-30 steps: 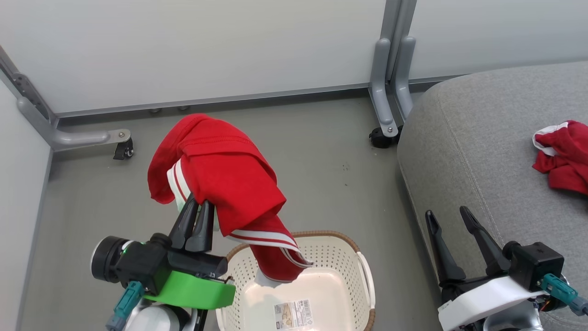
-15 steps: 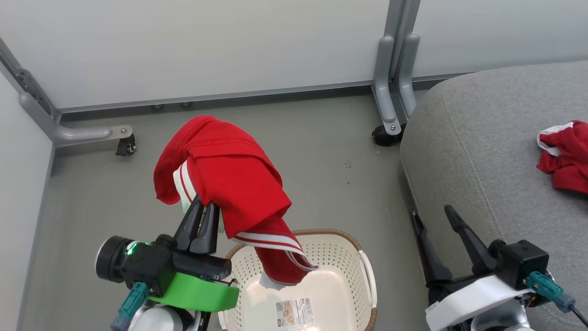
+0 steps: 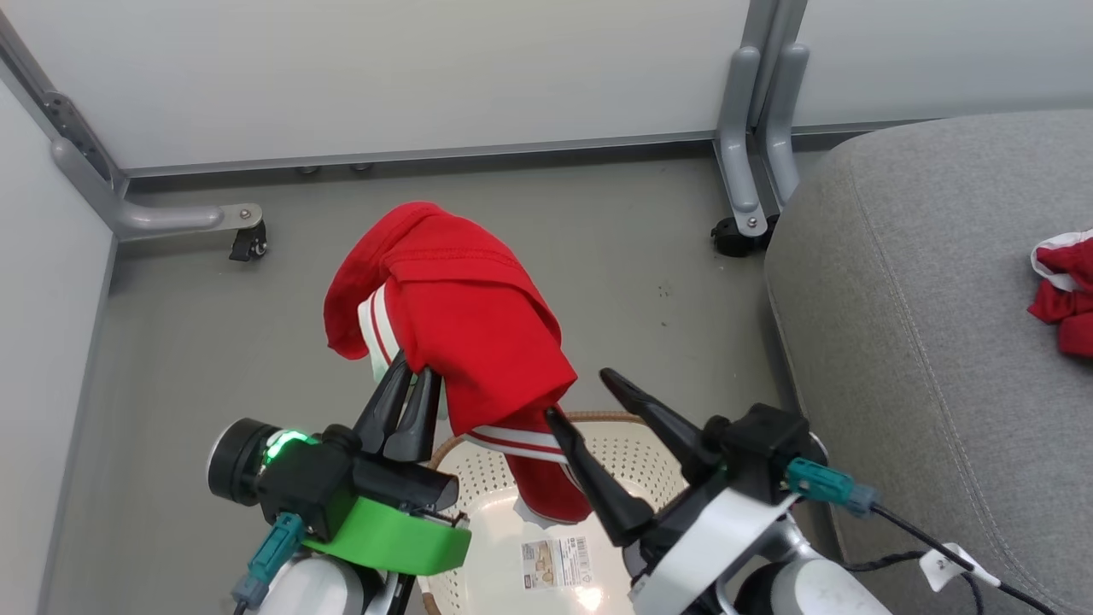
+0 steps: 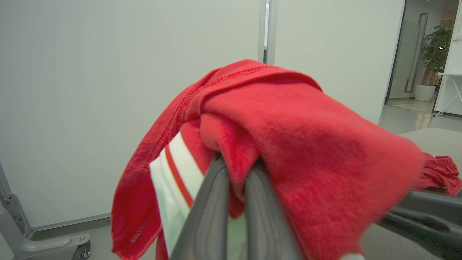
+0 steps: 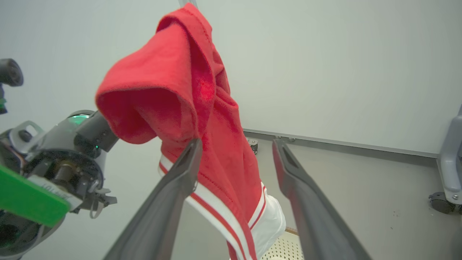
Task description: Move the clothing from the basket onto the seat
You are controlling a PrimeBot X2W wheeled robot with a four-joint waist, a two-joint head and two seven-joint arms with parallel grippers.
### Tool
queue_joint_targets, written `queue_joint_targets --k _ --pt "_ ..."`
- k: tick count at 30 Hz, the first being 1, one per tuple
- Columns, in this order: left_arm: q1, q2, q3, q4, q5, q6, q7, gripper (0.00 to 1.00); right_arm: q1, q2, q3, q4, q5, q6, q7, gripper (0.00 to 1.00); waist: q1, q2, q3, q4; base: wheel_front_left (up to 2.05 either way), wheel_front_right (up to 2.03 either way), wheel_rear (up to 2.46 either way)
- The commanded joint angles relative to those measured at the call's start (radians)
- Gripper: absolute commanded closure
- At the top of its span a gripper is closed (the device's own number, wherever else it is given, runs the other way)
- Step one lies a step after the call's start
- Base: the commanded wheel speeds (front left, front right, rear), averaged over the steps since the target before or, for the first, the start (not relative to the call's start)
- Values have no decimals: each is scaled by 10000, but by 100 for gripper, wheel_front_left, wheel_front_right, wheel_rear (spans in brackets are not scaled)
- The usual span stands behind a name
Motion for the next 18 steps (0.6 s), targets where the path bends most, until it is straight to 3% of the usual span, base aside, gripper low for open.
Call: queue_joint_targets --k 1,15,16,17,18 --pt "-208 -8 -52 19 106 -66 -23 100 -320 -44 320 196 160 1 -19 0 0 0 66 69 0 0 0" --pt "-496 -160 -405 116 178 -263 -40 100 -2802 279 1955 2963 961 1 -451 1 0 0 256 264 0 0 0" --pt "-499 -165 -413 119 173 -272 -41 100 -2891 295 2017 3109 1061 1 -453 55 0 0 258 269 0 0 0" --pt "-502 -169 -417 126 165 -281 -42 100 -3002 310 2059 3251 1117 1 -505 89 0 0 257 275 0 0 0" --pt "-505 -172 -421 132 154 -288 -43 100 -3092 317 2089 3355 1161 1 -555 100 0 0 254 280 0 0 0"
